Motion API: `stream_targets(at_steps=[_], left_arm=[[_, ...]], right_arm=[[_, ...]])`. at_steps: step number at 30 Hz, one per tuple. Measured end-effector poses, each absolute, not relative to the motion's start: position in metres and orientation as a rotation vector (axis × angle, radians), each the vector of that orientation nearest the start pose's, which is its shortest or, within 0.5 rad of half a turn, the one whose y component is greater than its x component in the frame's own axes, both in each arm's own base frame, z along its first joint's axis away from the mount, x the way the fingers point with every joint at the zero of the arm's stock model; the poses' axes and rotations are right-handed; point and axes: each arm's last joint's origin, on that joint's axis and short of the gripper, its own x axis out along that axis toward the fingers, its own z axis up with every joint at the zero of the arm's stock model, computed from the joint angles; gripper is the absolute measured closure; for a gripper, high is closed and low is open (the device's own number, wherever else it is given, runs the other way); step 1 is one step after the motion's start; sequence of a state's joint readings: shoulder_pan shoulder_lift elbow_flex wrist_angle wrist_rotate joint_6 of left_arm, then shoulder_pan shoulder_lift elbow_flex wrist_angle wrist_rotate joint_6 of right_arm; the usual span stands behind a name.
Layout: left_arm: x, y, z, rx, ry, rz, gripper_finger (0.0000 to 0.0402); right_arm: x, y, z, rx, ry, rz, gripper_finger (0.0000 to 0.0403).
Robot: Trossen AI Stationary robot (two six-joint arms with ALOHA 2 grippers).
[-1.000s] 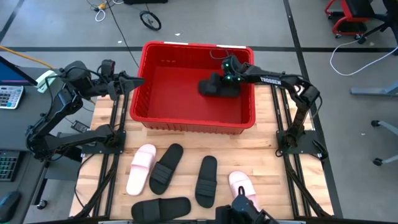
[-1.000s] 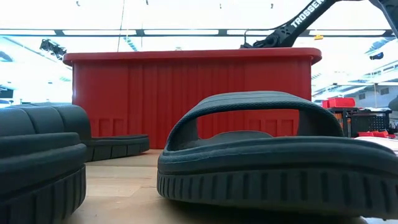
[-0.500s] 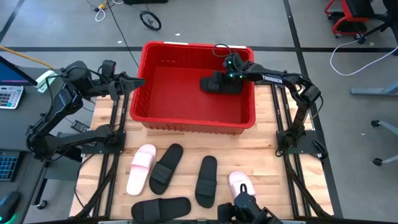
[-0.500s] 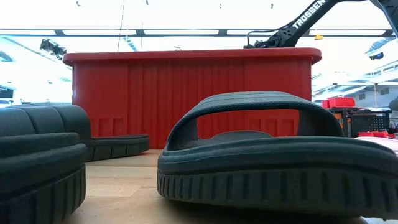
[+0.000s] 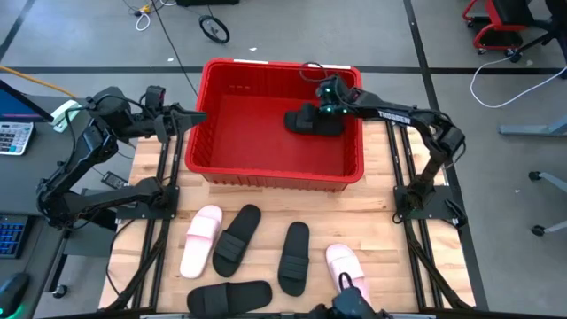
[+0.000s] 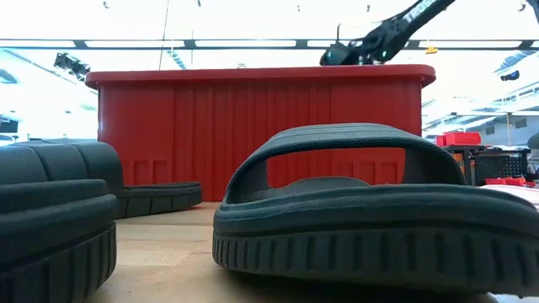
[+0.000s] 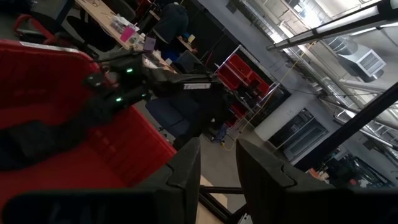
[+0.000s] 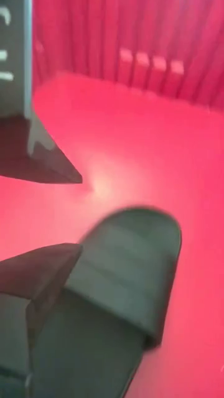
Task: Pick and place slides into bin
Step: Put the black slide into the red bin
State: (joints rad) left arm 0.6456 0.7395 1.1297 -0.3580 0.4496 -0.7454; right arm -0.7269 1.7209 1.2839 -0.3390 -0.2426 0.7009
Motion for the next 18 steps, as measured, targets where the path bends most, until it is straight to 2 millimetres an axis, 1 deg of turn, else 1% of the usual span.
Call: stream_targets(at_steps=[3,6,9,13,15,18], left_arm=[[0.105,0.064,0.433,-0.734,-0.100,0.176,0.0294],[0.105,0.064,0.433,-0.736,-0.100,0.176,0.0294],[0.105,0.064,0.433,-0.732,-0.100,0.176,0.0294],[0.105,0.064,0.433,-0.722,-0.099,0.176,0.0294],[0.105,0.064,0.433,-0.720,-0.099,0.176,0.0294],[0.105,0.064,0.433,-0.720,-0.099,0.176,0.0294]], right_arm=[[0.279,-0.229,0.278,1.007,0.456,-0.609,0.0242],[0.273,-0.200,0.316,0.994,0.401,-0.404,0.0254],[0.268,-0.153,0.355,0.919,0.368,-0.155,0.0266],[0.256,-0.079,0.395,0.805,0.330,0.103,0.0274],[0.250,-0.041,0.407,0.762,0.331,0.215,0.0274],[0.247,0.007,0.409,0.720,0.388,0.306,0.0269]])
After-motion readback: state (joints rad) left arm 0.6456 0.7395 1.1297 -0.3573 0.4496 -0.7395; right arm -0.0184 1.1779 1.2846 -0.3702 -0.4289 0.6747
